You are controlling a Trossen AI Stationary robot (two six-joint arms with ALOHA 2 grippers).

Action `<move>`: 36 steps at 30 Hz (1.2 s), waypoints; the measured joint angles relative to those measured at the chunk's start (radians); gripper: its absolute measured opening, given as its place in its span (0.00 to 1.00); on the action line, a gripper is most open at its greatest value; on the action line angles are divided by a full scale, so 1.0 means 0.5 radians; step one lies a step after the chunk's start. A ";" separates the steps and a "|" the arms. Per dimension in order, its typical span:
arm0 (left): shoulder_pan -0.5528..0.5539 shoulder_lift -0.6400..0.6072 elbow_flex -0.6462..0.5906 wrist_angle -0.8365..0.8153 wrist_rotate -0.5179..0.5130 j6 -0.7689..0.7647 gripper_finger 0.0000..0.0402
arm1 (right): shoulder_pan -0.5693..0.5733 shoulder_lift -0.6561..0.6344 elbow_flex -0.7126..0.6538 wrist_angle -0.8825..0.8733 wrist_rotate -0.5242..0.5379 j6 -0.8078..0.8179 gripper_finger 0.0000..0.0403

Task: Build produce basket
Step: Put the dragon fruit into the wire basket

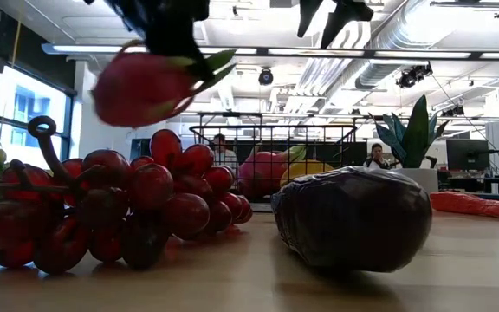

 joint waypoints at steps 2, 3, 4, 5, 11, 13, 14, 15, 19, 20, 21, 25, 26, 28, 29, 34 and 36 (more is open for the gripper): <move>0.042 -0.006 0.000 0.059 0.004 0.032 0.02 | 0.000 0.000 0.000 -0.001 0.045 0.041 0.65; 0.063 -0.005 0.000 0.091 0.015 0.046 0.02 | 0.000 0.000 0.000 -0.001 0.067 0.065 0.65; 0.085 -0.005 0.000 0.126 0.031 0.051 0.02 | 0.000 0.000 0.000 -0.003 0.077 0.085 0.65; 0.107 -0.005 0.000 0.173 0.049 0.051 0.02 | 0.000 0.000 0.000 -0.005 0.096 0.111 0.65; 0.220 -0.005 0.000 0.513 0.110 0.050 0.02 | 0.000 0.000 0.000 -0.039 0.174 0.217 0.65; 0.255 -0.005 0.000 0.629 0.111 0.050 0.02 | 0.000 0.000 0.000 -0.048 0.195 0.225 0.65; 0.273 -0.005 0.000 0.691 0.110 0.049 0.02 | 0.000 0.000 0.000 -0.055 0.207 0.224 0.65; 0.291 -0.005 0.000 0.755 0.109 0.048 0.02 | 0.000 0.000 0.000 -0.058 0.214 0.224 0.65; 0.364 -0.005 0.000 0.966 0.101 0.019 0.02 | -0.002 0.000 0.000 -0.070 0.221 0.214 0.65; 0.384 -0.005 0.000 1.009 0.101 0.012 0.02 | -0.002 0.000 0.000 -0.070 0.221 0.212 0.65; 0.403 -0.005 0.000 1.047 0.099 0.011 0.02 | -0.002 0.000 0.000 -0.070 0.222 0.209 0.65; 0.466 -0.004 0.000 1.160 0.031 0.006 0.02 | -0.002 0.000 0.000 -0.070 0.222 0.156 0.65; 0.480 -0.004 0.000 1.186 0.015 0.006 0.02 | -0.002 0.000 0.000 -0.070 0.222 0.151 0.65; 0.508 -0.004 0.000 1.231 -0.014 -0.018 0.02 | -0.002 0.000 0.000 -0.069 0.222 0.121 0.65; 0.522 -0.004 0.000 1.253 -0.016 -0.024 0.02 | -0.002 0.000 0.000 -0.069 0.222 0.111 0.65; 0.571 0.000 0.001 1.286 -0.122 -0.041 0.02 | -0.002 0.000 0.000 -0.069 0.222 0.102 0.65; 0.578 0.030 0.001 1.303 -0.179 -0.042 0.02 | -0.002 0.000 0.000 -0.069 0.222 0.102 0.65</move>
